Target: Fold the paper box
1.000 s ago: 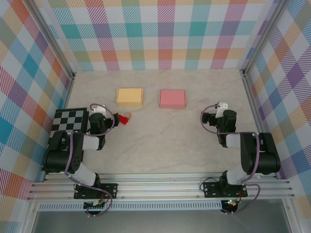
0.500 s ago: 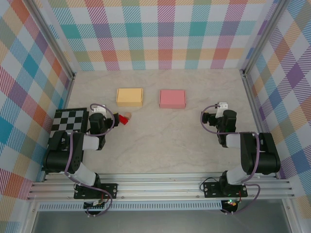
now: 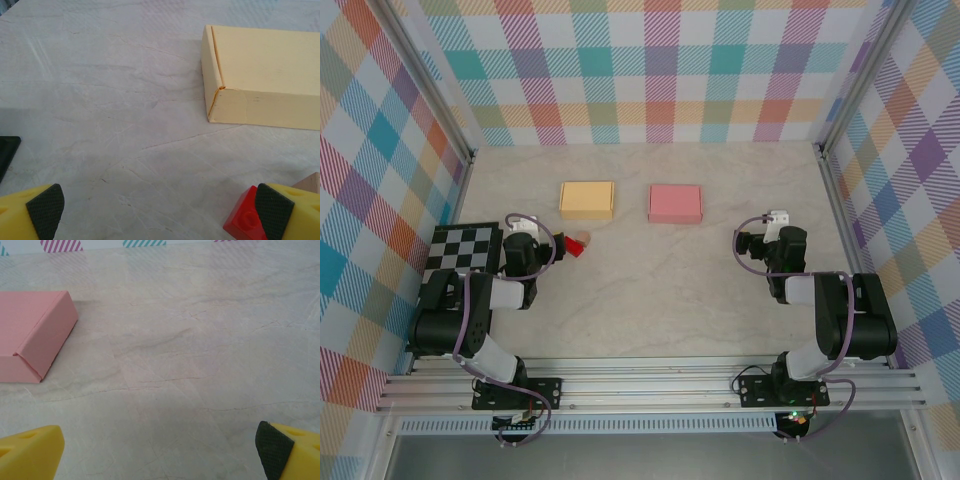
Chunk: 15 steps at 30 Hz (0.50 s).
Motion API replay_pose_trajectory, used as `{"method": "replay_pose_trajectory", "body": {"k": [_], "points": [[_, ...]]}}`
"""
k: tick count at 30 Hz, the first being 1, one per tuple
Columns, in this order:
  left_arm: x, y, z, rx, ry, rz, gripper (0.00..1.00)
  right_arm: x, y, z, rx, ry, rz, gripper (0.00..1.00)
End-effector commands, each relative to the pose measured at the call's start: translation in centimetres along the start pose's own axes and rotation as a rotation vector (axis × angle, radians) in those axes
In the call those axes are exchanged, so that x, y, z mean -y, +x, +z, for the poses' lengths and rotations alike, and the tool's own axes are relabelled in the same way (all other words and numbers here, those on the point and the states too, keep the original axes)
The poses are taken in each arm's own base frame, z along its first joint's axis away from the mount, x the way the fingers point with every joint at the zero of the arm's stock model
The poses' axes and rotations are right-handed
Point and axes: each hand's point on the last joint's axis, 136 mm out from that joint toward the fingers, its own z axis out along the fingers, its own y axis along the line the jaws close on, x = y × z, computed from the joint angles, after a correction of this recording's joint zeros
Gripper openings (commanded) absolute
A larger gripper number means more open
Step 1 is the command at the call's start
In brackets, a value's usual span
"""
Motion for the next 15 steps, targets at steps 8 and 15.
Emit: {"method": "replay_pose_trajectory", "body": {"k": [8,15], "points": [[0.33,-0.59,0.09,0.01,0.016,-0.005,1.0,-0.42,-0.79,0.16,0.019,-0.022,0.011,1.0],[0.48,-0.47,0.16,0.002,0.035,-0.005,1.0,-0.41,-0.76,0.16,0.018,-0.022,0.011,1.0]]}}
